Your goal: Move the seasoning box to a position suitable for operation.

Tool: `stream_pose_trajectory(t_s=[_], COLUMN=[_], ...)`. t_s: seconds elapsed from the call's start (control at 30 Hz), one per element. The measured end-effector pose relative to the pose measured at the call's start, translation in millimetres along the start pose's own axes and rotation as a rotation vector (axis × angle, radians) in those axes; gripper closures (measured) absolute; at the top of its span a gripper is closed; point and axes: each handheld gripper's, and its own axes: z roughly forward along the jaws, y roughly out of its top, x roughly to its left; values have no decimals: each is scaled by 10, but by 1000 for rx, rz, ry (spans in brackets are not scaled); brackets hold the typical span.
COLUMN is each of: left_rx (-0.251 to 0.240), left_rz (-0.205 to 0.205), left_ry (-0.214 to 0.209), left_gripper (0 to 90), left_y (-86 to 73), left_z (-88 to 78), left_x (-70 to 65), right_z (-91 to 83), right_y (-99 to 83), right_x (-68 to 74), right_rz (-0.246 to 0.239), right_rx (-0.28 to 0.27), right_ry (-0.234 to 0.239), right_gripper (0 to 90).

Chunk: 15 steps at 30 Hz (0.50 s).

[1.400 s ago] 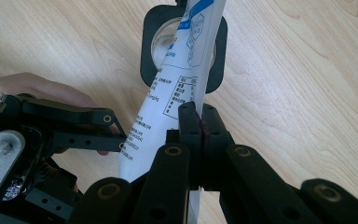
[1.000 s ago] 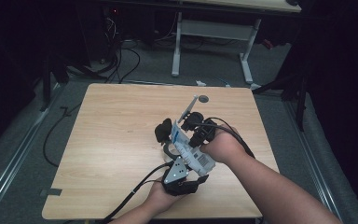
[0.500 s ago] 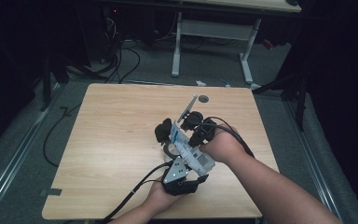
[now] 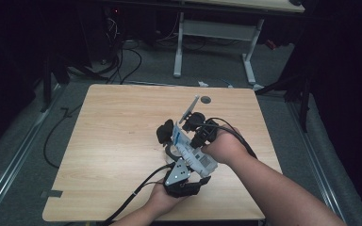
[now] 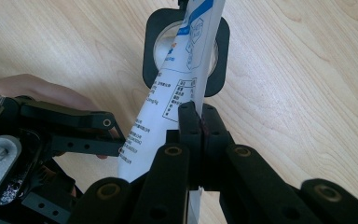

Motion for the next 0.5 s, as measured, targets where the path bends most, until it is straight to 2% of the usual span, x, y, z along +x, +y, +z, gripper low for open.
stream_pose_trajectory(t_s=[0.5], left_rx=[-2], left_rz=[-1], left_ry=[1], left_gripper=[505], left_y=[5], left_z=[-4], left_x=[1], right_z=[1], right_y=[10], right_x=[-1], right_rz=[-4], right_rx=[1], right_ry=[1], right_gripper=[899])
